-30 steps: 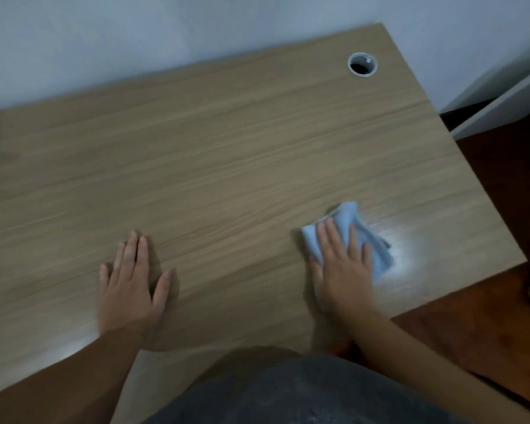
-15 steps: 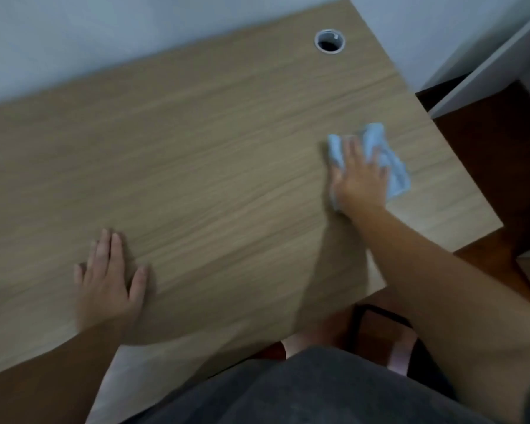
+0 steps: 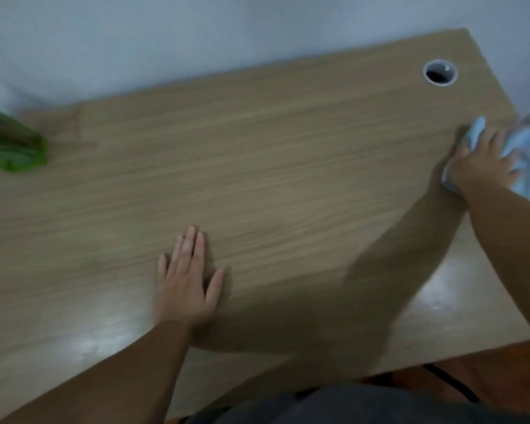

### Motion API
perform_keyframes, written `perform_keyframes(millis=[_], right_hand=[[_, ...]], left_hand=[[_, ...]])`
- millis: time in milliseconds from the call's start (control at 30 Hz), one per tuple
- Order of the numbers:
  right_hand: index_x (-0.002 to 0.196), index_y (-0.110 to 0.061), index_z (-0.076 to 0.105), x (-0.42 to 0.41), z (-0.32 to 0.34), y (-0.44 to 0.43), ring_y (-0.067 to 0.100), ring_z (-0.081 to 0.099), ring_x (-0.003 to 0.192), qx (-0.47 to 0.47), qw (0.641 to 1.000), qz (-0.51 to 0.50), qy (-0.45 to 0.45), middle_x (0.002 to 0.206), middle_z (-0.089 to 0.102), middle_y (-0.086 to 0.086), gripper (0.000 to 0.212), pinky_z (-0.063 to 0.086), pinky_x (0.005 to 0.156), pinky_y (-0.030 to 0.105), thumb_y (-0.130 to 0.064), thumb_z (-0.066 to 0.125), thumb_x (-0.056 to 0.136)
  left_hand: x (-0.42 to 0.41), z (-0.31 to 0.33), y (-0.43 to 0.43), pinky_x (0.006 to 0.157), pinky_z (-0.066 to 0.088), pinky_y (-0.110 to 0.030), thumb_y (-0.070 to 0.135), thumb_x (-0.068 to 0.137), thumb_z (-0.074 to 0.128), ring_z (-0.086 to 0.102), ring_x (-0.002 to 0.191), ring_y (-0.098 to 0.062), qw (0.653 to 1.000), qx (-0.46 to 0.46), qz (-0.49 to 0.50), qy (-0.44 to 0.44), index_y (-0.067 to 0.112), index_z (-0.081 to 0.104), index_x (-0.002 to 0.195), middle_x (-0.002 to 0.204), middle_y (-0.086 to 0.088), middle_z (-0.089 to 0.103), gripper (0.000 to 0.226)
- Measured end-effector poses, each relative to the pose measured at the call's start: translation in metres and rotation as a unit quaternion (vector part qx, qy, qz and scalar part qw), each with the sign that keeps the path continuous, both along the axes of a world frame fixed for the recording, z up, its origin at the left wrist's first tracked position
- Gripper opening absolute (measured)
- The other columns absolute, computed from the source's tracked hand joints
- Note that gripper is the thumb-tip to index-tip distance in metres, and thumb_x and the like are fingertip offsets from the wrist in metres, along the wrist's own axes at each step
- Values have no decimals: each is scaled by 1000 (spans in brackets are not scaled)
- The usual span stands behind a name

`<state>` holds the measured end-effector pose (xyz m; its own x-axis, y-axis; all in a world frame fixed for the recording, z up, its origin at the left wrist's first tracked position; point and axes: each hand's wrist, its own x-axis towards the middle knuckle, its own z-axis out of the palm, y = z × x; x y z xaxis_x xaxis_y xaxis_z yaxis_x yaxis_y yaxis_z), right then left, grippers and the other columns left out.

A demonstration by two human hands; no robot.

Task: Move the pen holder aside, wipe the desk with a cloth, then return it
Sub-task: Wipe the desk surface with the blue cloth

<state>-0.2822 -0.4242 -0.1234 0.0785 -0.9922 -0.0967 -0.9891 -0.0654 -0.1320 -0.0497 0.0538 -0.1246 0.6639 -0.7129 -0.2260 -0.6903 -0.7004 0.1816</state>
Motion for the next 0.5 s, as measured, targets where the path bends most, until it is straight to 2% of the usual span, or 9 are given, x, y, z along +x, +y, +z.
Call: perform_keyframes(millis=[133,267,367,500], right_hand=[[146,-22,17,120,0,26,40,15,141,18,989,148,-11,156,16,-1,56,18,108,61,-46,20,95],[149,-27,13,211,-3,128,36,14,142,38,943,329,9,158,13,-7,56,16,110,58,-45,23,97],[149,-29,14,210,-3,214,30,16,144,30,907,419,10,157,16,-12,58,17,109,55,-48,26,95],[149,-33,12,137,7,286,23,11,146,53,869,492,18,158,13,-14,58,13,113,50,-47,28,95]], left_hand=[[2,-3,1,117,12,-48,58,89,24,7,147,-17,1000,-6,0,-2,21,9,151,160,4,7,73],[3,-5,4,117,10,-47,56,90,24,7,147,-16,1000,-9,-3,-7,23,5,150,160,3,7,71],[2,-6,4,116,10,-46,53,89,26,9,147,-15,1000,-26,7,1,24,9,151,160,4,9,70],[1,-6,3,117,10,-46,51,89,24,9,147,-16,1000,-29,6,-11,23,10,150,160,4,9,69]])
